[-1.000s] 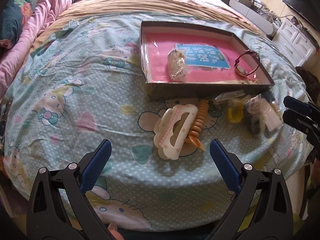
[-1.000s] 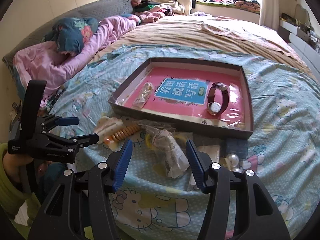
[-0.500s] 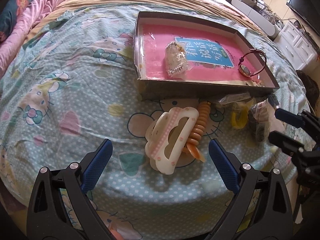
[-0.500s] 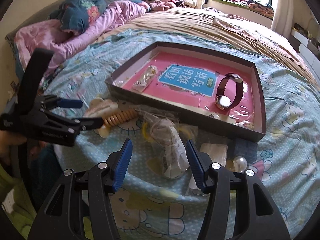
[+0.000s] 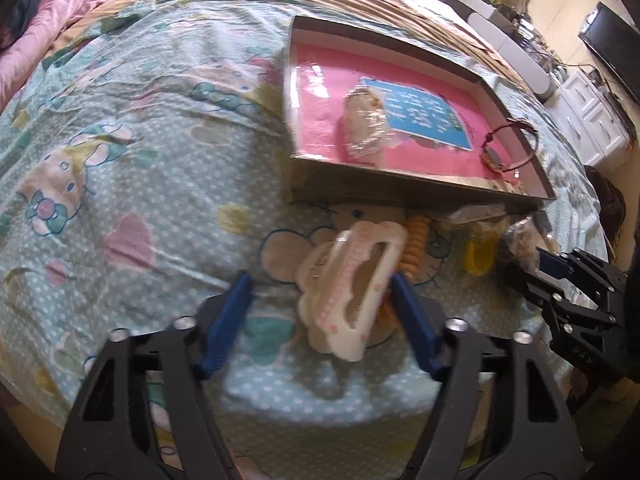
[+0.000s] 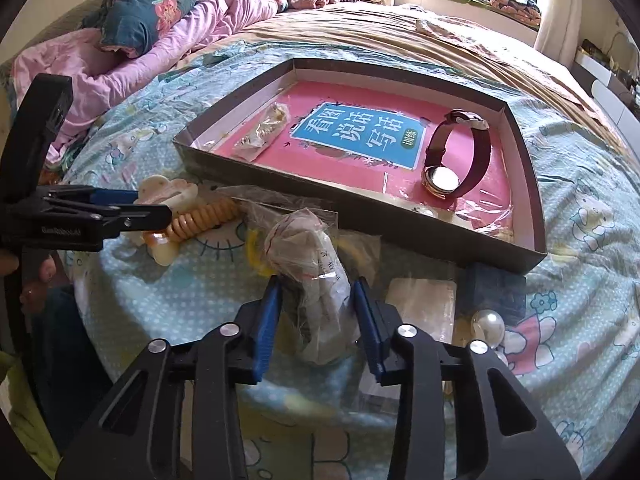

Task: Organize jewelry
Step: 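Grasp the clear bag with the right tool while the left tool grasps the white claw clip, then carry the clear bag and the white claw clip over the pink box with both tools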

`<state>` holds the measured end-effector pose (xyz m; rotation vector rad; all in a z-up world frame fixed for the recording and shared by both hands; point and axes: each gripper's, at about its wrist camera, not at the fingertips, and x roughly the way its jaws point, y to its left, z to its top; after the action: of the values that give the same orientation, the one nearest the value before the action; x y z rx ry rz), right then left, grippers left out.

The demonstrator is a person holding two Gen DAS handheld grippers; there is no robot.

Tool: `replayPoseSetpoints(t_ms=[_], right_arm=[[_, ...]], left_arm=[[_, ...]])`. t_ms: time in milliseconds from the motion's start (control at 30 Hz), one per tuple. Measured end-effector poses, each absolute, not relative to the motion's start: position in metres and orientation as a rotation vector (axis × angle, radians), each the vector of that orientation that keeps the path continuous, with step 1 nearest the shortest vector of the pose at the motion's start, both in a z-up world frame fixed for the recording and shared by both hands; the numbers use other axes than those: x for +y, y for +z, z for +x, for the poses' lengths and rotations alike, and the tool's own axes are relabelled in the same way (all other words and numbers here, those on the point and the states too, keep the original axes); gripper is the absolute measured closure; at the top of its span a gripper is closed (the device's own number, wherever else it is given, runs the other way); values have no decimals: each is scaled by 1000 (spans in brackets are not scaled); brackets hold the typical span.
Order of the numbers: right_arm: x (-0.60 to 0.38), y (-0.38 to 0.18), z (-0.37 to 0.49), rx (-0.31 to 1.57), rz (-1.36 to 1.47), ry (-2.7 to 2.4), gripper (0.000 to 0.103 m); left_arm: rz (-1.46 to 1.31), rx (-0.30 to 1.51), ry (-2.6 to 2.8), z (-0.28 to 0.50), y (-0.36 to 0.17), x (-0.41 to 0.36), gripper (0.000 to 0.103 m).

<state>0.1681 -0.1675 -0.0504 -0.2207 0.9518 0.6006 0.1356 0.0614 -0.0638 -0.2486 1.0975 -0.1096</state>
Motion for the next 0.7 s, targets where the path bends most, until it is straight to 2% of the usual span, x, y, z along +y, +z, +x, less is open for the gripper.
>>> replayPoseSetpoints(t_ms=[67,333,700], right_arm=[[-171,-50,170,957,-197,610,71],[-177,-35,172,948,-145,654,72],[-194,-7,181,903,-46,669,72]], left_arm=[[-240,1096,-121,138,-63,56,62],[-245,1057,-115,137,-57,46,63],[-269,947,-109,126,-15,51,64]])
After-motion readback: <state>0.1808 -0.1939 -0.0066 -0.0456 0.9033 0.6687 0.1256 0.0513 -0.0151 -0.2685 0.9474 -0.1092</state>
